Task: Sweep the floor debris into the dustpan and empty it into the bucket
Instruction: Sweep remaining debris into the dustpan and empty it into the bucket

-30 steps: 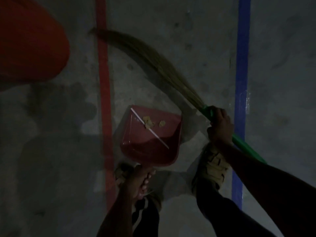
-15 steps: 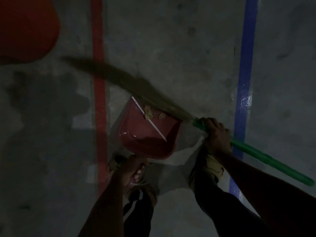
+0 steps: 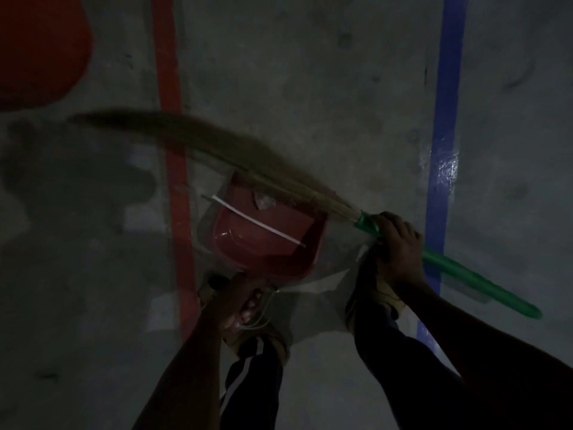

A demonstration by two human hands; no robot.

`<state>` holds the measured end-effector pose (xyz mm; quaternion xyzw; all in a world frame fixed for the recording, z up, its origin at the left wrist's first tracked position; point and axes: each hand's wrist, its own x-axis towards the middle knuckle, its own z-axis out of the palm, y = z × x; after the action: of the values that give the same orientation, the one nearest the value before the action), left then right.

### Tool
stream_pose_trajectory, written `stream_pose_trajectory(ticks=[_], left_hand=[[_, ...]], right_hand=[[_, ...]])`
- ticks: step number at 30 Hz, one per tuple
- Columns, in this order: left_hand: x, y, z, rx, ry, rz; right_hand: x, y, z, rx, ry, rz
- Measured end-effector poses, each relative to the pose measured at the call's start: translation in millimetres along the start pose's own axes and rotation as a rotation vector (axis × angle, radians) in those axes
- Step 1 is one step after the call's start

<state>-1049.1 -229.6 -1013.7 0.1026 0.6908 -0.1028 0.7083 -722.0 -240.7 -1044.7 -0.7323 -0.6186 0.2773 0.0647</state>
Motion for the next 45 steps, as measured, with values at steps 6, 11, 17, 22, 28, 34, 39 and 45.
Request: stream_pose_trajectory(ticks=[6, 11, 17, 22, 28, 34, 39, 45], left_hand=[[4, 2, -9, 0.028, 0.036, -0.017], [-7, 13, -8, 0.051, 0.063, -0.005], [-39, 22, -12, -0.121, 0.023, 0.0], [-108, 48, -11, -0.177, 0.078, 0.095], [-231, 72, -32, -0.215, 0.066, 0.27], [-394, 70, -55, -0.289, 0.052, 0.362], [-517, 47, -63, -0.33, 0.049, 0.448], [-634, 8, -63, -0.384, 0.038, 0.542]], right_hand=[[19, -5, -8, -0.005, -0.027, 0.149], [19, -6, -2, -0.055, -0.18, 0.117], [15, -33, -23, -0.033, -0.239, 0.015], [22, -83, -80, 0.04, -0.165, -0.037], [18, -156, -175, 0.068, -0.109, -0.106], [-20, -251, -299, -0.001, -0.077, -0.229], [-74, -315, -392, -0.004, -0.084, -0.313], [-142, -380, -477, 0.074, -0.025, -0.393]])
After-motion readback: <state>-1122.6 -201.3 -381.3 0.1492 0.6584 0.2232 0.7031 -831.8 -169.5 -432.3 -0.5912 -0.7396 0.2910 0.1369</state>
